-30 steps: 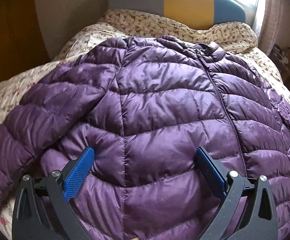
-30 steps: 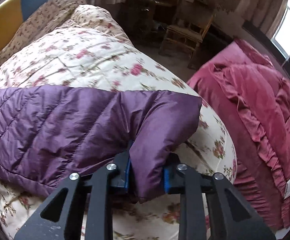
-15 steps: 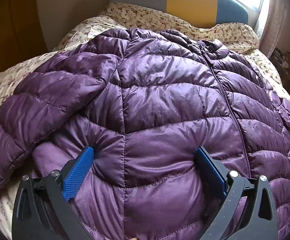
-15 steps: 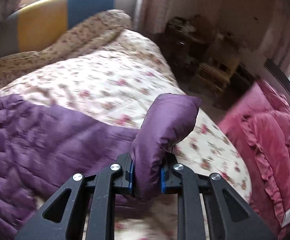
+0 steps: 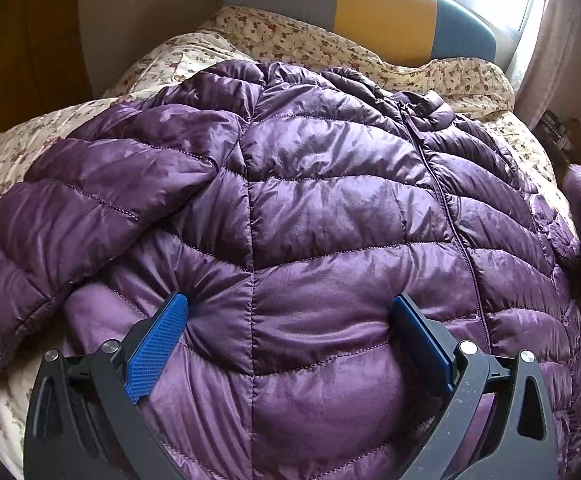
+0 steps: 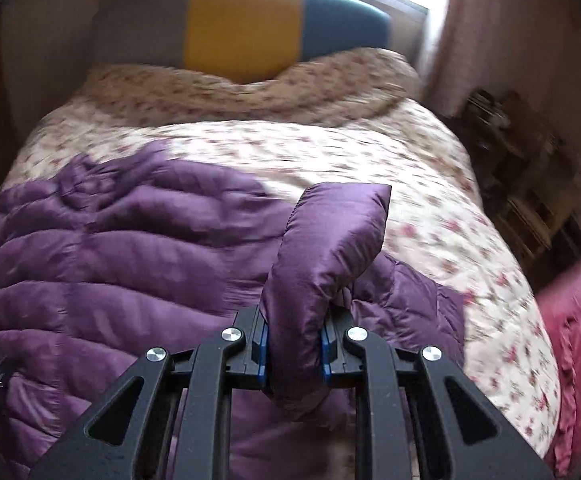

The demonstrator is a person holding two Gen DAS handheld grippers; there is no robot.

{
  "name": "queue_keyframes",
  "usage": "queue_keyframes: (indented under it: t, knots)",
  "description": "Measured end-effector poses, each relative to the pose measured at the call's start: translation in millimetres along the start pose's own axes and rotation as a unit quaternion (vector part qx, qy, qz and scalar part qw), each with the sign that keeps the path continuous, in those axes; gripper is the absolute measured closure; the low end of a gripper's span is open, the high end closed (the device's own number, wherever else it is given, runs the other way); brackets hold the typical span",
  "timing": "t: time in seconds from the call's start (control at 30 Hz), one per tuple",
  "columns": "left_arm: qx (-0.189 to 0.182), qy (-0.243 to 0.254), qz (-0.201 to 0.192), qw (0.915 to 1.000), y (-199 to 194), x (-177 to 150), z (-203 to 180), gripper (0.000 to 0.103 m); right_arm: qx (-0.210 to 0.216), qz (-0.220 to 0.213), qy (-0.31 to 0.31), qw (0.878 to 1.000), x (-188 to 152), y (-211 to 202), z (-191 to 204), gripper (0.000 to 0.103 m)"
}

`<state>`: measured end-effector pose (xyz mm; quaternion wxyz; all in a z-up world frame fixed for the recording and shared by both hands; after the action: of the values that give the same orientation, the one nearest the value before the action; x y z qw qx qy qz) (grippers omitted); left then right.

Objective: Fold large clothes
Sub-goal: 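Carry the sleeve across the jacket body toward the left gripper and release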

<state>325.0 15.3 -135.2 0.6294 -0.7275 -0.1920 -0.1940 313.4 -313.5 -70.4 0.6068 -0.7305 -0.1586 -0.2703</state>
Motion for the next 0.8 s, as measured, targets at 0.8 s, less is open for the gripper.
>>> queue_keyframes:
  t: [0.8]
  knots:
    - [-0.043,-0.012,-0.01,0.9989,-16,-5,10,0.01,0.179,0.023,-0.14,0.974,-35,0,150,0.071]
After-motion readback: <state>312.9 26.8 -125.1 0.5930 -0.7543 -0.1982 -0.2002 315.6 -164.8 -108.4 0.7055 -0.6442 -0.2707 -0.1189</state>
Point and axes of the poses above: each gripper's, at about its wrist camera, not at the fingertips, and y roughly the way its jaws point, z to its left, x to its top, the point moved 2 cm from there along y, roughly the way its jaws point, and after that the axes turned 5 degrees about z, right-handed, at the moved point
